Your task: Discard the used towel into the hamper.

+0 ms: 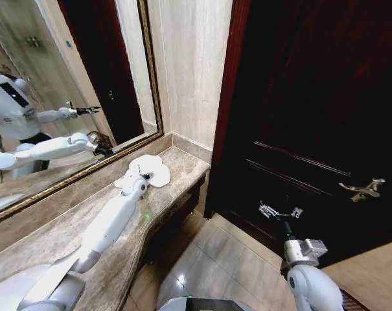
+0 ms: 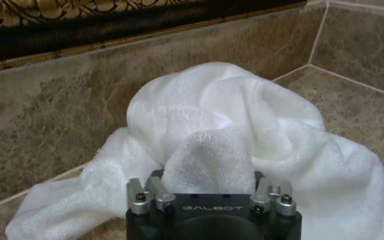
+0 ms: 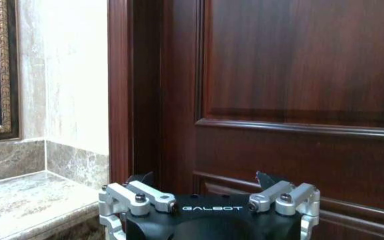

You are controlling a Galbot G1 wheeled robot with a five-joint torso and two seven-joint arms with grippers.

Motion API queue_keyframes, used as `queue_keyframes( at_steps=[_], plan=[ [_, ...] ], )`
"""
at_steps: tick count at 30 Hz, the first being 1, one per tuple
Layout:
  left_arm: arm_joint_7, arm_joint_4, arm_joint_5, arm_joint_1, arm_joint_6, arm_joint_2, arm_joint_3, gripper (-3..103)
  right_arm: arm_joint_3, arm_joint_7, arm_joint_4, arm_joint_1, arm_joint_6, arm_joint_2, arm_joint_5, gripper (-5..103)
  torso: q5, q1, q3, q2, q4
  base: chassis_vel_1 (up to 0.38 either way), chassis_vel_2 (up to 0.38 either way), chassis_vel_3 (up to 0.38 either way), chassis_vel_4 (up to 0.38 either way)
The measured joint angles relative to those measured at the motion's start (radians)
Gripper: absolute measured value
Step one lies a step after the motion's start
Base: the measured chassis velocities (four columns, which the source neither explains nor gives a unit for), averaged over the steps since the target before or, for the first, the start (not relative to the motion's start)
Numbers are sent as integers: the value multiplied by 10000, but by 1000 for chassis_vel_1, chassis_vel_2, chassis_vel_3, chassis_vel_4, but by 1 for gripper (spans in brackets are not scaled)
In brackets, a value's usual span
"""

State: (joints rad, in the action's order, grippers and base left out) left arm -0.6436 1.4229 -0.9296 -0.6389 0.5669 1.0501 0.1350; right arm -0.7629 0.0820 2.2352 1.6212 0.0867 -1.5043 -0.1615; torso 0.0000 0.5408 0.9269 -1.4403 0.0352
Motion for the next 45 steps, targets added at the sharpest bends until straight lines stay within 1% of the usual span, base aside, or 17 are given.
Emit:
queue_keyframes(
  at_steps=[2,4,5,7,9,16,19,23,25,26,27,28,30,34,35,38,45],
  plan=[
    [3,-12,0,-1,-11,5,6,70,0,-3,8,-3,-1,6,0,100,0,0,0,0,0,0,0,0,0],
    [27,-38,1,-5,-37,6,16,59,-4,-16,50,2,-2,19,-6,100,1,0,0,0,0,0,0,0,0],
    [27,-38,1,-5,-37,6,16,59,-4,-16,50,2,-2,19,-6,100,1,0,0,0,0,0,0,0,0],
    [49,-33,3,-14,-75,-6,27,44,-19,-22,78,32,-17,25,-12,100,0,0,0,0,1,0,0,0,0],
    [50,-20,3,-21,-87,-13,32,44,-22,-22,80,40,-29,25,-12,100,0,0,0,0,1,0,0,0,0],
    [76,110,4,-118,-252,-48,116,24,-31,-24,164,115,-72,6,-13,100,-2,0,0,0,2,0,0,0,0],
    [96,220,52,-186,-397,-66,170,22,-31,-52,218,130,-71,6,-17,100,-3,1,1,0,3,0,0,0,0],
    [439,497,485,-355,-958,-160,295,20,-44,-122,308,161,-55,26,-46,100,-4,1,3,1,3,0,0,0,0],
    [1190,680,1054,-553,-2009,-296,451,20,-54,-143,362,171,-53,37,-71,100,-3,1,3,1,1,0,0,0,0],
    [1190,680,1054,-553,-2009,-296,451,20,-54,-143,362,171,-53,37,-71,100,-3,1,3,1,1,0,0,0,0],
    [1736,867,1487,-748,-2679,-402,602,20,-54,-158,397,176,-52,39,-88,100,-5,1,3,1,0,0,0,0,0],
    [1906,952,1651,-838,-2881,-452,686,20,-55,-164,408,176,-52,38,-94,100,-6,2,3,1,-2,0,0,0,0],
    [2696,1594,2333,-1404,-3604,-710,1220,20,-53,-170,446,179,-52,33,-115,100,-2,2,3,1,3,0,0,0,0],
    [3125,2968,2665,-2370,-4017,-1020,1942,20,-47,-174,479,170,-52,25,-164,100,3,1,1,1,4,0,0,0,0],
    [3125,2968,2665,-2370,-4017,-1020,1942,20,-47,-174,479,170,-52,25,-164,100,3,1,1,1,4,0,0,0,0],
    [3245,4856,2950,-3826,-4130,-1128,2637,20,-37,-212,574,117,-25,36,-281,100,-4,0,-1,0,2,0,0,0,0],
    [3207,6747,3719,-5771,-3958,-732,3365,20,-119,-251,808,98,172,118,-446,100,2,0,-1,0,-4,0,0,0,0]
  ],
)
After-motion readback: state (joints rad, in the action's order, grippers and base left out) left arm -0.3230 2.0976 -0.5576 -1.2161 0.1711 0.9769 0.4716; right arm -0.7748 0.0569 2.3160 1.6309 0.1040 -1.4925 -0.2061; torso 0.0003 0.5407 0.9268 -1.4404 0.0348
